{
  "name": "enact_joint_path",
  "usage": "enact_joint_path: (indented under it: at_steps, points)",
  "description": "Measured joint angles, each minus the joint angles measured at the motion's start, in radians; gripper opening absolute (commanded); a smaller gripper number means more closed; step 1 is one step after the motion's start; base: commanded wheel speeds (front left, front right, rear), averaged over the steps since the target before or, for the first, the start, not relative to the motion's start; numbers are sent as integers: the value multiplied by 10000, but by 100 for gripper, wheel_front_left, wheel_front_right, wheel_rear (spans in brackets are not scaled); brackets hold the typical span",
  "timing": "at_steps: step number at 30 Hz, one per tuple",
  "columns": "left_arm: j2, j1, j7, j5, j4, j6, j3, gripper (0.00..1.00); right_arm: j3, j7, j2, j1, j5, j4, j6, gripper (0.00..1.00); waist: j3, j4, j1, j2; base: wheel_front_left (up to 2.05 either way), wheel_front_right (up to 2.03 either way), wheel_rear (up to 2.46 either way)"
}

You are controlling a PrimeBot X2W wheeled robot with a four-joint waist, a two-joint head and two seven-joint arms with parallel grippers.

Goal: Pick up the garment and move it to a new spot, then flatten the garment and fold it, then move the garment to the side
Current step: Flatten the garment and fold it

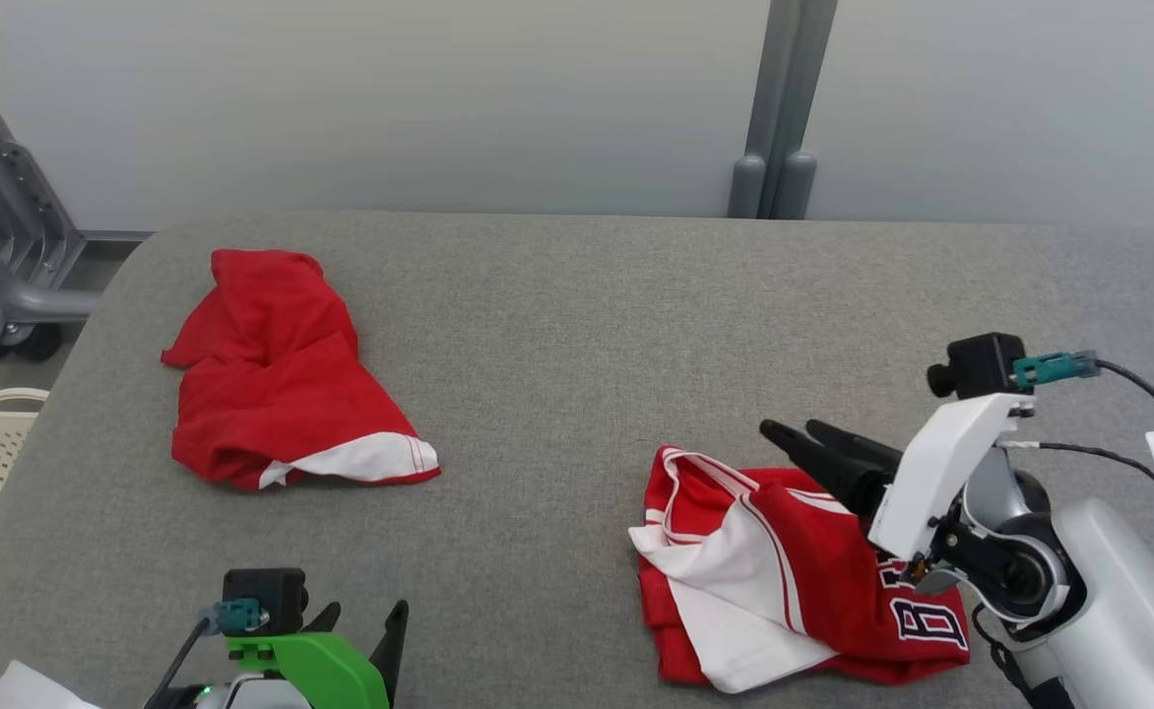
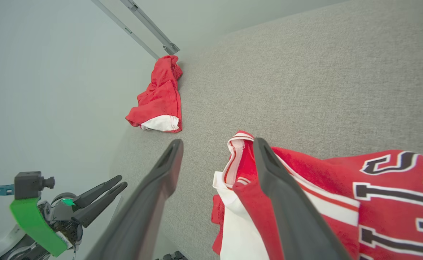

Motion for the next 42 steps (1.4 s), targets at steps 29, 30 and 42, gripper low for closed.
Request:
enact_joint_path:
  at_steps: [29, 30, 42]
  points:
    - [-201, 414, -2512, 309, -610, 245, 974, 100, -2512, -3636, 288, 2403, -3517, -2031, 0, 100, 231, -1132, 0, 0, 0, 0, 0]
    - [-213, 438, -2522, 309, -608, 245, 974, 100, -2562, -3739, 324, 2462, -3590, -1990, 0, 100, 249, -1144, 0, 0, 0, 0, 0]
    - [-234, 460, -2510, 295, -556, 222, 955, 100, -2452, -3975, 464, 2548, -3856, -1195, 0, 100, 309, -1086, 0, 0, 0, 0, 0]
